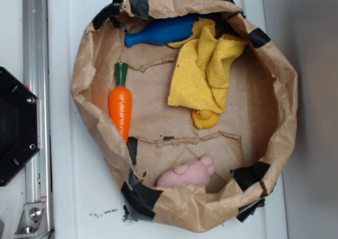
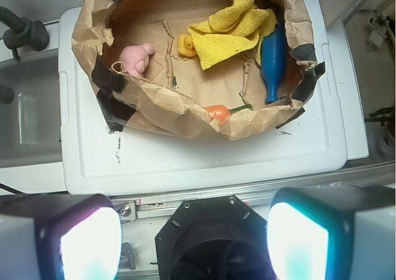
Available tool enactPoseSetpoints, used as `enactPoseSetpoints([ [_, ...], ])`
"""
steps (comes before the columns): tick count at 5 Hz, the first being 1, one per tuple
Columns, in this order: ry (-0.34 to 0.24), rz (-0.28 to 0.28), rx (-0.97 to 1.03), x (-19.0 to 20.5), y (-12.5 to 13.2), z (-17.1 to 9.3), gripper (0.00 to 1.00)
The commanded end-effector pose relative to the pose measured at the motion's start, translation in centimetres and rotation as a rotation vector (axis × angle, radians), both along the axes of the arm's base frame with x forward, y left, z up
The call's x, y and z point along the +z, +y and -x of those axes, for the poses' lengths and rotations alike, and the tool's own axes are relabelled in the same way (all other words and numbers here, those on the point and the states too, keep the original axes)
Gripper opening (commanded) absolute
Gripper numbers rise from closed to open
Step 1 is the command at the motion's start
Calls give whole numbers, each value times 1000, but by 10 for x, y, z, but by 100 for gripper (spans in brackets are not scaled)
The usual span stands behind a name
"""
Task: Grab the yellow cloth.
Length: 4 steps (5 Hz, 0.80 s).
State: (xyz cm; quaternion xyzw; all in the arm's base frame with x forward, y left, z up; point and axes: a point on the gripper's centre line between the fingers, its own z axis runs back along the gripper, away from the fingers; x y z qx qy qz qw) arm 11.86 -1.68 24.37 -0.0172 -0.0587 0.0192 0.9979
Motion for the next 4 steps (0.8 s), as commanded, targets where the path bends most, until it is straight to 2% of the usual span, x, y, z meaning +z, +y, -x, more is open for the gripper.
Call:
enactPoseSetpoints([
  [1, 0, 0, 0, 0, 0, 0, 100],
  [2, -65, 202, 175, -27, 22, -44, 100],
  [3, -98, 394, 204, -56, 25, -81, 100],
  [4, -165, 349, 433, -82, 27, -120, 100],
])
